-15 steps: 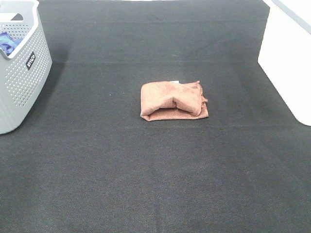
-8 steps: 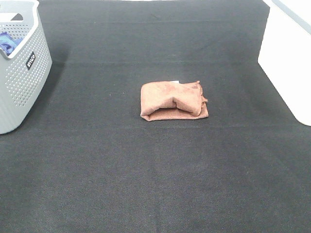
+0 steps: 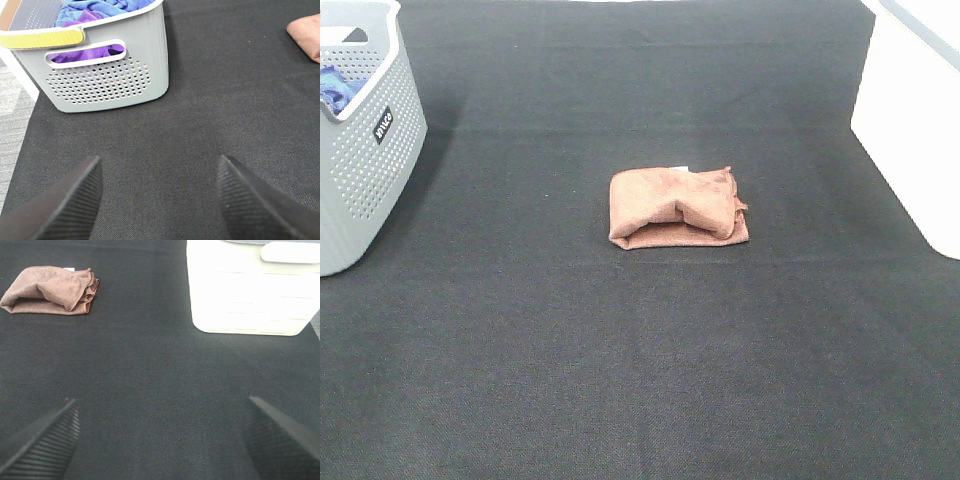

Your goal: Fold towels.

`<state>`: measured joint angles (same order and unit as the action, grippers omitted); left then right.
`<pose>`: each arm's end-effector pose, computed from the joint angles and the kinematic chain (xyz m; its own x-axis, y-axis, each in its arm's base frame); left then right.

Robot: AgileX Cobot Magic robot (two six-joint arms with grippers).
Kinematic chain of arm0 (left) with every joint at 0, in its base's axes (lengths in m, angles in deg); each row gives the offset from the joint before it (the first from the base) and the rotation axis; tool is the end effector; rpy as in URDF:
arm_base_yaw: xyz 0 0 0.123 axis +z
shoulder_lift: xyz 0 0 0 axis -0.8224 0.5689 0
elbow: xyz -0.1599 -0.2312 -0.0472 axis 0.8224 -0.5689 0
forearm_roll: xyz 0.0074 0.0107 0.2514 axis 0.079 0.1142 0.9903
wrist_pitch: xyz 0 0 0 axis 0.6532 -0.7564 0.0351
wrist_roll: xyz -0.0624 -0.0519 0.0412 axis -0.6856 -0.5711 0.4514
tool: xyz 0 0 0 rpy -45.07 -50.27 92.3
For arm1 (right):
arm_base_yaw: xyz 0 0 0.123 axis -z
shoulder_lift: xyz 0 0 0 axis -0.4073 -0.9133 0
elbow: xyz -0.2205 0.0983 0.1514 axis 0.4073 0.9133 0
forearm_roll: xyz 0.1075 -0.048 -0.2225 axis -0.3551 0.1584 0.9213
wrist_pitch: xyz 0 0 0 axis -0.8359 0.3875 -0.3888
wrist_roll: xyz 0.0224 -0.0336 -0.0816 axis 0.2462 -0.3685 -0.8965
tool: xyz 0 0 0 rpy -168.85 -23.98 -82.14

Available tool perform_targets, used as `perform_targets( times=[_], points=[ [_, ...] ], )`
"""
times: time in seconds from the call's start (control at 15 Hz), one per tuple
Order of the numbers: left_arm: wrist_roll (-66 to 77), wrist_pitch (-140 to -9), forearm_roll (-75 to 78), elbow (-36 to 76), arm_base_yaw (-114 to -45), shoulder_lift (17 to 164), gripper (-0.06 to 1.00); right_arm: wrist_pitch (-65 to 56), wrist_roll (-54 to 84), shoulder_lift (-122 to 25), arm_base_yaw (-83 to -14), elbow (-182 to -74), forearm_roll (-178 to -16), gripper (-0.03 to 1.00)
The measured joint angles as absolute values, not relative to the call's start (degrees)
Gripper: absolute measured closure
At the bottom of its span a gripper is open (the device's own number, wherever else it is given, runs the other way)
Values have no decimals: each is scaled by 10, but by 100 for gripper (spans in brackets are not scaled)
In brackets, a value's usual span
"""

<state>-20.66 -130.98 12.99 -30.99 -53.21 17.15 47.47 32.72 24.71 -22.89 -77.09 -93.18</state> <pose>-0.0049 -0.0024 0.2785 -0.4401 0.1010 -0.8922 0.0375 0.9949 0.0941 -0.0074 0.0055 0.2799 -0.4420 -0.0467 -0.8958 -0.0588 0.9980 -0.0230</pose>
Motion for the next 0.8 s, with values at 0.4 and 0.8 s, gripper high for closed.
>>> perform_targets(
  times=[0.4,0.8],
  points=[
    [-207,-1310,130,-310,-532,172,31,475,327,247,-229,-771,-932,13],
    [-207,-1310,130,-310,-532,172,31,475,327,247,-229,-771,-932,13]
  ],
)
